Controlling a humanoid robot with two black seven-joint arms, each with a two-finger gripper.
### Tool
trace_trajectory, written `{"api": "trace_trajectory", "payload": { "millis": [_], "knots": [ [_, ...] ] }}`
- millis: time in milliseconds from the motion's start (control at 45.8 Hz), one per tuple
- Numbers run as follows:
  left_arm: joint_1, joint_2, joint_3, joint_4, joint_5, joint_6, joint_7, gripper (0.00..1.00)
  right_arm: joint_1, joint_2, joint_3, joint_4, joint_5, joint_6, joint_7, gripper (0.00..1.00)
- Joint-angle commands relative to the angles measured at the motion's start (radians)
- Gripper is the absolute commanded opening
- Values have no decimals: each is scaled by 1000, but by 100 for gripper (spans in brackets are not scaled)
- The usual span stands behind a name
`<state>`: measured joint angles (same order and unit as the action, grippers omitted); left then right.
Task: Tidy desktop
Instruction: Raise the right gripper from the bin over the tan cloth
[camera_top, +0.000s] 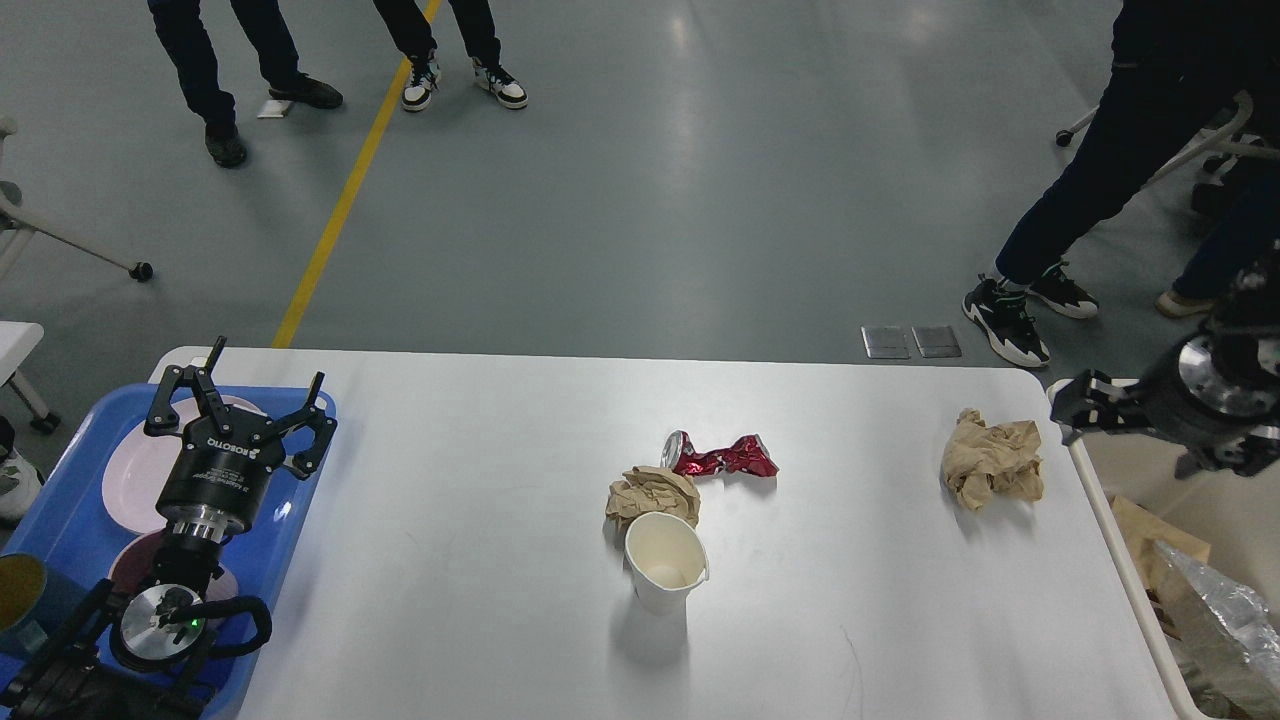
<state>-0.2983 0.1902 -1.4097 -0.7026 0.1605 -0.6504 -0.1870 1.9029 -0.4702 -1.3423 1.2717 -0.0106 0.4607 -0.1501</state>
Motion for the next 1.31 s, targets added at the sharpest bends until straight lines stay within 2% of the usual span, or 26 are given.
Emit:
{"api": "trace_trajectory", "payload": {
  "millis": [0,153,349,502,786,1004,1157,1288],
  "knots": [
    [1,0,0,0,1,0,0,96,180,57,2,81,3,182,0,100],
    [1,0,0,0,1,0,-2,96,356,116,6,161,6,314,0,100],
    [1,0,0,0,-1,0,-2,96,541,171,34,320,9,391,3,100],
    [1,0,0,0,-1,0,-2,96,600,176,83,409,9,371,3,100],
    [1,0,0,0,-1,0,-2,96,605,159,69,408,9,273,3,100],
    [1,0,0,0,-1,0,0,96,593,150,64,402,8,242,3,100],
    [1,0,0,0,1,0,-2,96,524,127,51,376,3,127,3,100],
    [1,0,0,0,-1,0,-2,96,375,105,37,290,-3,47,1,100]
  ]
}}
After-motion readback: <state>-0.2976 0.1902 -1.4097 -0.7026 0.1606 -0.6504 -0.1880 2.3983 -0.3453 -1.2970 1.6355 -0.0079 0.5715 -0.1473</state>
